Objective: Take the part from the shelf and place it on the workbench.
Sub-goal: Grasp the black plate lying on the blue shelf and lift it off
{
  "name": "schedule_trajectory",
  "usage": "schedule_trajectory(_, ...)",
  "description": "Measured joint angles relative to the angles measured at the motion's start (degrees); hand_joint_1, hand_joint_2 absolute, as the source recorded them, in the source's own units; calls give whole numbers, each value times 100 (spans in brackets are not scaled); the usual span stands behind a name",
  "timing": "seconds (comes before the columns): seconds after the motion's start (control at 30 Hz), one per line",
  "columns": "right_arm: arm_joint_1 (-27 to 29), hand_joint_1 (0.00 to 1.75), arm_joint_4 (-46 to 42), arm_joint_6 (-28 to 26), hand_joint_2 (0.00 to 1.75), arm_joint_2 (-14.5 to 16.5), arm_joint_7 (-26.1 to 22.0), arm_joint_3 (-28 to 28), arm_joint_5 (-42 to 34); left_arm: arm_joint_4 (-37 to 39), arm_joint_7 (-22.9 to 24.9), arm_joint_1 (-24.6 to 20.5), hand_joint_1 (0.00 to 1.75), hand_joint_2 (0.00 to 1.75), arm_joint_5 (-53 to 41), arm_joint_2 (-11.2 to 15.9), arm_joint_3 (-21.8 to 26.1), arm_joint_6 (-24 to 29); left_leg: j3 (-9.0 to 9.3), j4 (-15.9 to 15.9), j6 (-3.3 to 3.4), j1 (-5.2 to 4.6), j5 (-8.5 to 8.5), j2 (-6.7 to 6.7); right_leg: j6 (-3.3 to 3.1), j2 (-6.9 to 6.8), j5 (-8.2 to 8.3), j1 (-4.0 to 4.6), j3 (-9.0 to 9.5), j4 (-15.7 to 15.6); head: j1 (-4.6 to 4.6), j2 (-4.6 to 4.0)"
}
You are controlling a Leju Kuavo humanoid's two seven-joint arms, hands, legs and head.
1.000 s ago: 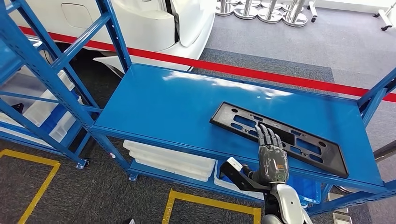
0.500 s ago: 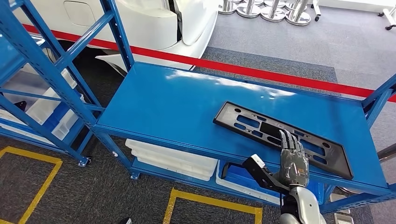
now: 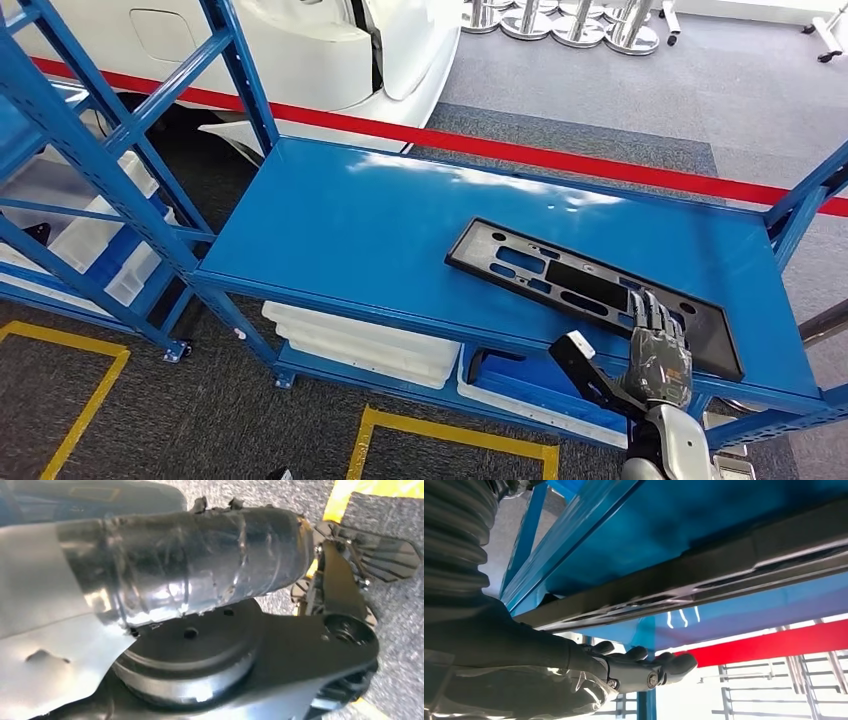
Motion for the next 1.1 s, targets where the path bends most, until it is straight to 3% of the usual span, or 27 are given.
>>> schedule_trajectory(0.1, 2, 0, 5, 3, 175, -25, 0, -47, -1, -1, 0, 1, 0, 0, 0, -23, 24, 3, -2, -50, 95, 23, 51, -1, 93, -1, -85, -17, -45, 95, 5, 0)
schedule_trajectory(0.17, -6, 0, 10, 4, 175, -51, 1, -92, 1, -2, 0, -3, 0, 0, 0, -48, 41, 5, -4, -77, 134, 44, 78, 0, 166, -4, -413, -38, -295, 651, 21, 0)
schedule_trajectory(0.23, -6, 0, 28, 5, 175, -69, 0, -114, 1, -2, 3, -3, 0, 0, 0, -56, 47, 7, -18, -78, 144, 46, 78, 1, 216, -5, -775, -64, -688, 1479, 25, 0)
schedule_trajectory(0.27, 1, 0, 40, 6, 175, -71, 0, -119, 0, -2, 5, -1, 0, 0, 0, -57, 48, 7, -19, -77, 144, 46, 72, 1, 227, -5, -829, -73, -813, 1726, 24, 0)
schedule_trajectory(0.3, 7, 0, 52, 6, 175, -72, -1, -128, 0, -2, 7, 2, 0, 0, 0, -58, 49, 7, -17, -77, 141, 46, 63, 1, 228, -6, -764, -80, -830, 1741, 24, 0)
schedule_trajectory(0.33, 8, 0, 61, 7, 175, -73, -4, -142, 1, -2, 7, 3, 0, 0, 0, -60, 50, 5, -9, -77, 136, 47, 54, 0, 218, -6, -589, -84, -720, 1495, 24, 0)
schedule_trajectory(0.4, -9, 0, 68, 7, 175, -79, -21, -184, 5, -2, 7, 0, 0, 0, 1, -63, 52, 1, 17, -74, 107, 37, 37, -2, 181, -9, -190, -82, -292, 611, 27, 0)
schedule_trajectory(0.43, -26, 0, 70, 7, 175, -80, -29, -201, 8, -2, 7, -3, 0, 0, 1, -65, 55, -2, 25, -73, 81, 27, 26, -3, 153, -10, -74, -76, -115, 246, 23, 0)
schedule_trajectory(0.5, -52, 0, 78, 7, 175, -83, -36, -227, 15, -2, 4, -5, 0, 0, 2, -66, 65, -5, 33, -83, 14, 12, 8, -4, 94, -10, -52, -59, 14, -37, 19, 0)
schedule_trajectory(0.6, -54, 0, 89, 8, 175, -83, -49, -247, 23, -6, -4, -5, 0, 0, 2, -52, 80, -12, 63, -37, -94, 27, -61, 9, -17, -3, -44, -71, 95, -115, 3, 0)
schedule_trajectory(0.67, -65, 0, 91, 9, 175, -79, -62, -249, 32, -9, 5, -9, 0, 0, 2, -39, 88, -20, -147, 443, -123, 30, -281, 19, -81, -12, -49, -83, 204, -184, -23, 0)
schedule_trajectory(0.73, -70, 0, 101, 13, 175, -75, -68, -250, 37, -9, 21, -3, 0, 0, 2, -36, 101, -32, -620, 1287, -130, 29, -575, 20, -119, -20, -104, -68, 281, -196, -35, 0)
schedule_trajectory(0.77, -65, 0, 109, 15, 175, -73, -71, -249, 37, -8, 25, 9, 0, 0, 2, -33, 111, -38, -826, 1592, -131, 29, -621, 20, -128, -17, -143, -60, 324, -194, -37, 0)
schedule_trajectory(0.8, -61, 0, 115, 17, 175, -70, -73, -249, 37, -8, 26, 22, 0, 0, 2, -29, 121, -43, -939, 1690, -127, 29, -551, 20, -130, -12, -189, -53, 376, -193, -37, 0)
schedule_trajectory(0.83, -58, 0, 120, 18, 175, -68, -75, -249, 37, -7, 25, 33, 0, 0, 2, -25, 130, -47, -931, 1543, -114, 28, -361, 20, -126, -5, -241, -47, 441, -192, -38, 0)
schedule_trajectory(0.9, -60, 0, 124, 18, 175, -66, -78, -249, 37, -7, 26, 39, 0, 0, 2, -9, 145, -53, -647, 760, -53, 13, 166, 20, -98, 2, -369, -40, 581, -194, -36, 0)
schedule_trajectory(0.93, -64, 0, 127, 20, 175, -66, -79, -250, 37, -7, 28, 37, 0, 0, 2, 2, 152, -52, -483, 385, -16, -2, 312, 22, -69, 5, -440, -29, 627, -190, -33, 0)
schedule_trajectory(1.0, -71, 0, 134, 23, 175, -66, -80, -252, 37, -8, 33, 27, 0, 0, 2, 18, 164, -52, -316, 46, 49, -31, 329, 27, -7, 3, -531, -18, 691, -203, -25, 0)
schedule_trajectory(1.1, -80, 0, 136, 24, 175, -67, -91, -256, 37, -9, 34, 15, 0, 0, 2, -1, 177, -50, -227, -21, 122, -14, 240, 23, 69, -3, -546, -18, 716, -77, -21, 0)
